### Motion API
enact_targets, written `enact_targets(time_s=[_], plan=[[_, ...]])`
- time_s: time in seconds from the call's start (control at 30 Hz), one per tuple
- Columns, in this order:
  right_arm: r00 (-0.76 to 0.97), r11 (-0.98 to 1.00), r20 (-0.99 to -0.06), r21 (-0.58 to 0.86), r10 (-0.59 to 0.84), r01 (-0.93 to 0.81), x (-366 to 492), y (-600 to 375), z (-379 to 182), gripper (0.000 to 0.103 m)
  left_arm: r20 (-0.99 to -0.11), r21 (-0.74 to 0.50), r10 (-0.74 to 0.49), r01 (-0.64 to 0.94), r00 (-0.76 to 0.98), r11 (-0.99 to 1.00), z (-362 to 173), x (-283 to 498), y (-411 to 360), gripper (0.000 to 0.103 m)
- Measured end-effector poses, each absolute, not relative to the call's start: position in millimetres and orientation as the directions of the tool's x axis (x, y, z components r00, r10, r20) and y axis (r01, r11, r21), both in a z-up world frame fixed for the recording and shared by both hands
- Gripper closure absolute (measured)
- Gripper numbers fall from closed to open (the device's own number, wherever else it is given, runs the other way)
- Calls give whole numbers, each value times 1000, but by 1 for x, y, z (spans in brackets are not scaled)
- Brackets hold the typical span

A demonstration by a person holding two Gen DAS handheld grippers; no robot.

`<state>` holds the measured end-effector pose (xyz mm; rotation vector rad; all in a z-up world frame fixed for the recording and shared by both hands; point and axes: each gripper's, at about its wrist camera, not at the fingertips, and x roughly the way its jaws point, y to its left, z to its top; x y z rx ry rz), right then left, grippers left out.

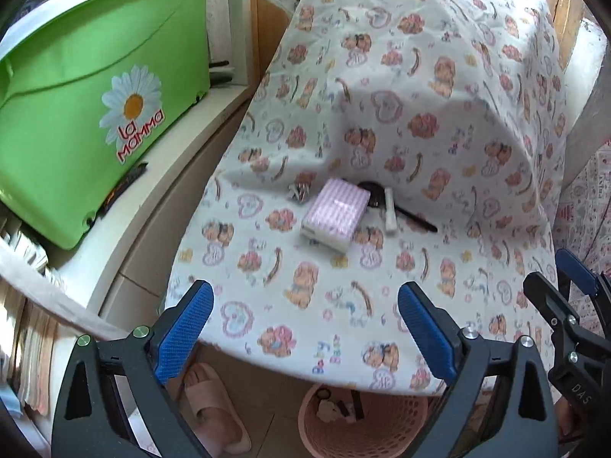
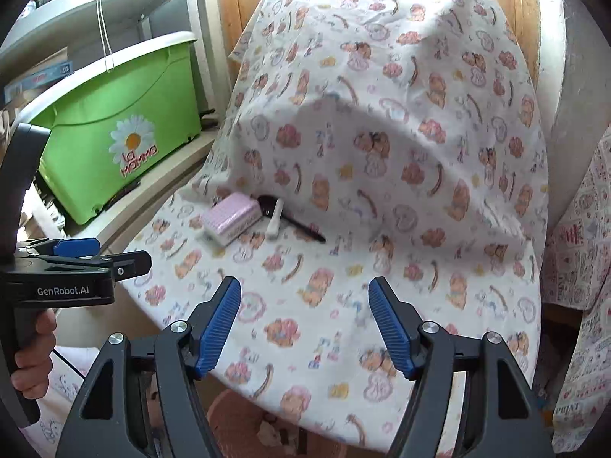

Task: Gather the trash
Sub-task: 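Move both tools back to the bed toward the pink tissue pack, then grasp the pink checkered tissue pack with the left tool while the right tool grasps the white stick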

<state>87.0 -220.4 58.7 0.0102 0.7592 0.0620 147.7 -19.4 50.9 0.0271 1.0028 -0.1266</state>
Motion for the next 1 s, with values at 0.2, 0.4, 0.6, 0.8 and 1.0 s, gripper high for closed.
enact_targets(time_s=[0.2,0.4,0.6,0.8,1.0], plan=[[767,999,-641,6,37,-43,120,-230,62,25,-814,-21,-102,146,572,989,39,173,-19,3],[728,1000,-685,-28,-11,-10,138,-237,26,25,-884,-76,-136,149,447,986,-1,199,-19,4],[712,999,-702,-27,0,-27,152,-240,17,25,-895,-75,-133,150,426,986,-10,222,-25,4],[690,1000,-724,-26,-15,-5,162,-247,8,25,-892,-45,-135,213,432,976,-12,234,-41,4],[683,1000,-730,-22,-24,11,168,-250,4,25,-902,-33,-129,232,413,972,-17,253,-53,9]])
